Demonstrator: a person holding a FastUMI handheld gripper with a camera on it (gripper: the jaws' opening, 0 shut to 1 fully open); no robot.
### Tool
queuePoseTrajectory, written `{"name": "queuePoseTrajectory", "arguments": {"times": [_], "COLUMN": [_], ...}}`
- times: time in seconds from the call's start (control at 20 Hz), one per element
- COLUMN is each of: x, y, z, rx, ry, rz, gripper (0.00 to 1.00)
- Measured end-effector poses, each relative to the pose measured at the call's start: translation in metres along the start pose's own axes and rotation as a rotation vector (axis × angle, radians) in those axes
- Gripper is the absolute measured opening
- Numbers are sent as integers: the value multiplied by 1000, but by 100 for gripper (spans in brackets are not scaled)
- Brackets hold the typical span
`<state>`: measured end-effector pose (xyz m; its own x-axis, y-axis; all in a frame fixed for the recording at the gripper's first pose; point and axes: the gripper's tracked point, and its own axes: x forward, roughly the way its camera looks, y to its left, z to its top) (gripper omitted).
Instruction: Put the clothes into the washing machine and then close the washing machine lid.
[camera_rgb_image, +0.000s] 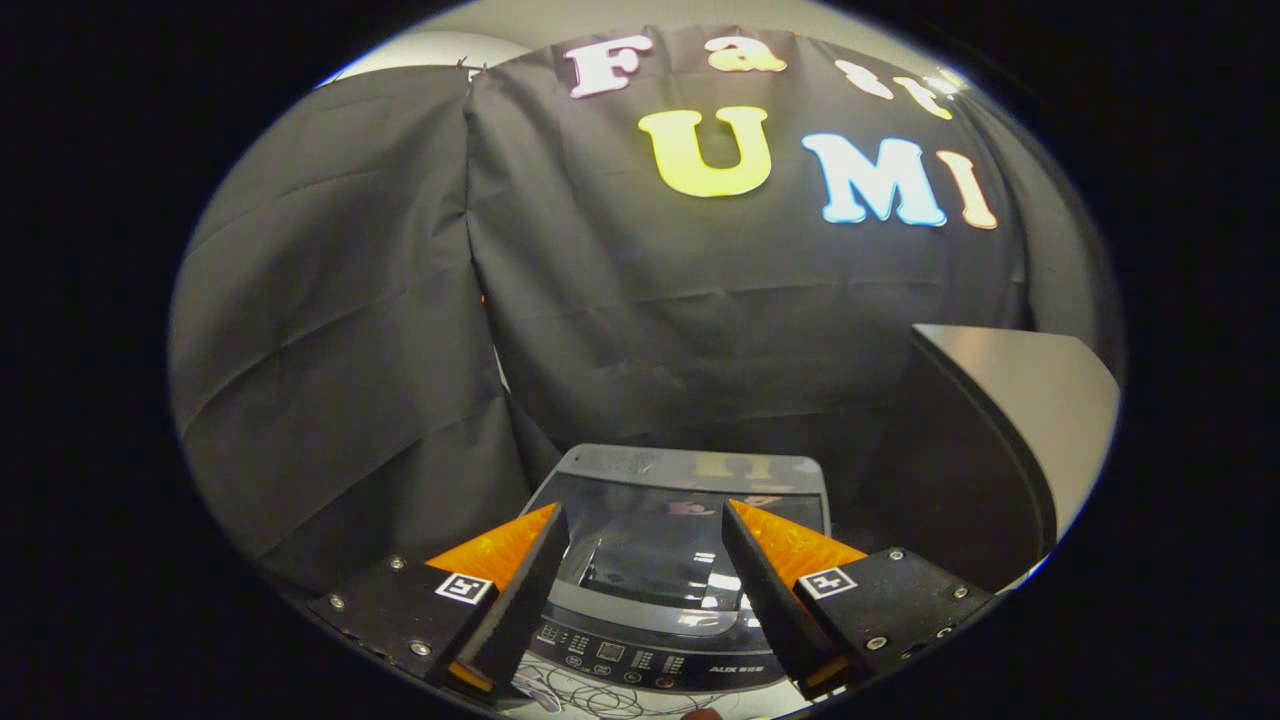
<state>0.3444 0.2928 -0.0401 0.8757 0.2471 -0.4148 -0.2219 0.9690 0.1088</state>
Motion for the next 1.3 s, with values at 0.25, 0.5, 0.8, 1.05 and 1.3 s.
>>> {"name": "queuePoseTrajectory", "arguments": {"times": [0.25, 0.5, 0.8, 1.05, 1.3], "x": [-59, -119, -197, -256, -306], "y": [-34, -72, -117, -155, -185], "z": [29, 39, 42, 46, 44], "rx": [-76, -118, -135, -134, -134], "ry": [-106, -173, -236, -278, -313], "rz": [-40, -64, -100, -140, -189], "gripper": [96, 96, 96, 96, 96]}}
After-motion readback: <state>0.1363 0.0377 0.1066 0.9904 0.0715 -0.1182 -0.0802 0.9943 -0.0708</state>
